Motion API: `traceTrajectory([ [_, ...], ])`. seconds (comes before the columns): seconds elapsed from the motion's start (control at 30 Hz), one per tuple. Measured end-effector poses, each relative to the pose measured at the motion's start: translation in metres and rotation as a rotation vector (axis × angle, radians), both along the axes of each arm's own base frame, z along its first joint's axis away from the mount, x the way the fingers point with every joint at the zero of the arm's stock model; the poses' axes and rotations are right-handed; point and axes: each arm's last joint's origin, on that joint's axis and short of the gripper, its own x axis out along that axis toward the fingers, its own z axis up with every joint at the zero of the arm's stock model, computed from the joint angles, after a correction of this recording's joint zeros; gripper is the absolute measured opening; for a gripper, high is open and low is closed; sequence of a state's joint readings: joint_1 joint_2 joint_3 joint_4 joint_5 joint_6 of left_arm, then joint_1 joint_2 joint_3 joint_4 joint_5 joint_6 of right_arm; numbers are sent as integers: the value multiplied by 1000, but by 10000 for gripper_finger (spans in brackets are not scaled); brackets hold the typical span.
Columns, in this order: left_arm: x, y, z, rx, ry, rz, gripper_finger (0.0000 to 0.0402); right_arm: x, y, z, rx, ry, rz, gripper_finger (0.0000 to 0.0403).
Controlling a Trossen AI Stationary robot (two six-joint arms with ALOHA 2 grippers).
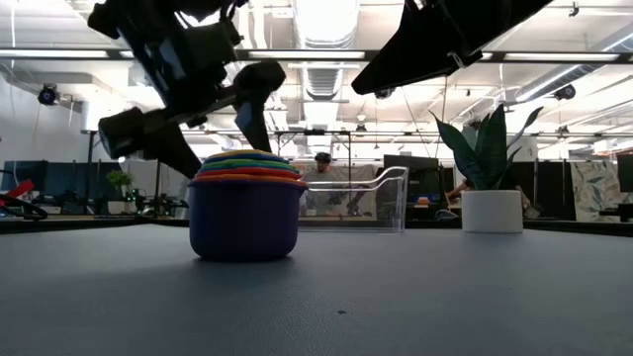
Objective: Nest measuring cups in basket
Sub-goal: Put the nested measuring cups into the transparent bin
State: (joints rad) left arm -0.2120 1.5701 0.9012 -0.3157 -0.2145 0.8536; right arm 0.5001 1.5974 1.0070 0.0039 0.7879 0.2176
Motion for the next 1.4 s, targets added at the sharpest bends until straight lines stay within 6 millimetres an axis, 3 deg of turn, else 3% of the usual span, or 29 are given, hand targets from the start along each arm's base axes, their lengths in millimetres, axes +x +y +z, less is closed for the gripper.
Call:
traceTrajectory([
  [0.33, 9, 17, -17, 39, 62, -61, 290, 1, -2, -1, 5, 0, -9, 70],
  [0.53, 15, 26, -12, 16, 47, -63, 279, 1, -3, -1, 5, 1, -14, 70],
  [0.8, 23, 23, 1, -106, 14, -124, 265, 0, -5, -4, 1, 11, -17, 70],
  [1.4, 25, 23, -12, -118, 63, -60, 247, 0, -10, -12, 75, 56, -30, 70],
])
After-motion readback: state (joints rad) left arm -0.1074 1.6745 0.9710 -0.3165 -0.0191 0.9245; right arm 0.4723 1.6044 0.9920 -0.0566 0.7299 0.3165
